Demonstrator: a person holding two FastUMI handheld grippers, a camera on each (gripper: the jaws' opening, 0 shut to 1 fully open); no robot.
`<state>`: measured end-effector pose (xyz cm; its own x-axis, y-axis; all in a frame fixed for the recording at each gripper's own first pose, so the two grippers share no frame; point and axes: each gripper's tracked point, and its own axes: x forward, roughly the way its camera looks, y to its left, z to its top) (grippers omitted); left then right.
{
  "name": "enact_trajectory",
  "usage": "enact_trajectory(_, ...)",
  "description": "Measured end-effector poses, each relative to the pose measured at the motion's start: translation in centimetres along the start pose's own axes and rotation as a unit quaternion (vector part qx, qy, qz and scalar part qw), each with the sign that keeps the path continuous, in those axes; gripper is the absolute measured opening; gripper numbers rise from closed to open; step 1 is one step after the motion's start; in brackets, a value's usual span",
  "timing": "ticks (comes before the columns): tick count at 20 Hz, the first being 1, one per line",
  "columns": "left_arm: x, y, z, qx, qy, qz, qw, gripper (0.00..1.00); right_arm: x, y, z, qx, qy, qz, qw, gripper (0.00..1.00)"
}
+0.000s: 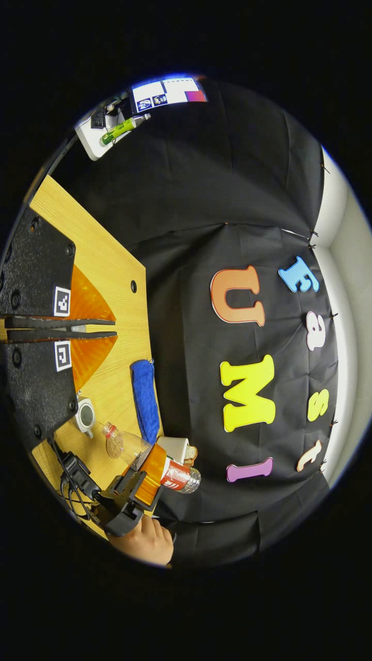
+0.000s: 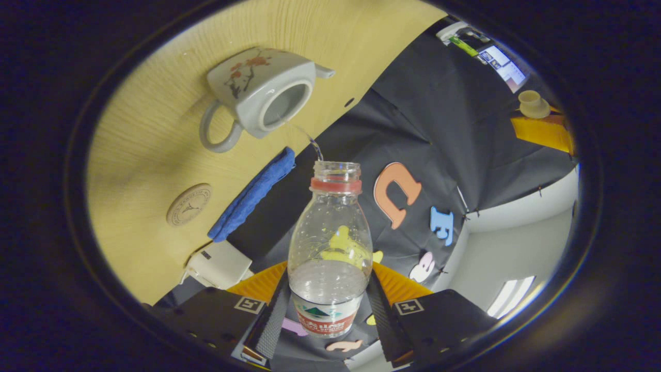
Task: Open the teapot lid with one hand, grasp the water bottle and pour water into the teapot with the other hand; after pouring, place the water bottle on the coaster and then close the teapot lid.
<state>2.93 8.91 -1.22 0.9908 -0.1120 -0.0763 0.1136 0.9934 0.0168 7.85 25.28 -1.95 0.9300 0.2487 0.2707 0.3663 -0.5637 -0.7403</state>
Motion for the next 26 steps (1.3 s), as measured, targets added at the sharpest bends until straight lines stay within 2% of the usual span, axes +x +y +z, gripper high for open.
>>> enact_trajectory(7,-0.1,0.3,-0.2,0.004,0.003,0.001,1.0,0.04,0.0,-1.5,0.5,-0.046,-0.012,-0.02,0.999,0.77)
enact_trajectory(12,0.2,0.8,-0.6,0.005,0.011,0.01,1.0,0.03,0.0,-1.8,0.4,-0.037,-0.014,-0.022,0.999,0.78)
enact_trajectory(17,0.3,0.8,-0.7,0.006,0.013,0.01,1.0,0.03,0.0,0.0,1.4,-0.019,-0.013,-0.017,1.0,0.78)
enact_trajectory(20,0.3,0.8,-0.9,0.01,0.015,0.012,1.0,0.03,0.0,2.4,1.7,0.032,-0.01,0.006,0.999,0.76)
enact_trajectory(22,0.3,0.7,-0.9,0.011,0.016,0.012,1.0,0.03,-0.4,3.6,1.4,0.083,0.004,0.022,0.996,0.79)
enact_trajectory(23,0.4,0.5,-0.8,0.011,0.016,0.013,1.0,0.03,-0.5,4.2,1.5,0.109,0.007,0.032,0.993,0.76)
enact_trajectory(24,0.4,0.5,-0.8,0.012,0.016,0.012,1.0,0.03,-0.6,4.6,1.7,0.134,0.009,0.039,0.99,0.79)
enact_trajectory(26,0.5,0.3,-0.8,0.012,0.015,0.012,1.0,0.03,-1.0,5.0,1.7,0.184,0.016,0.042,0.982,0.76)
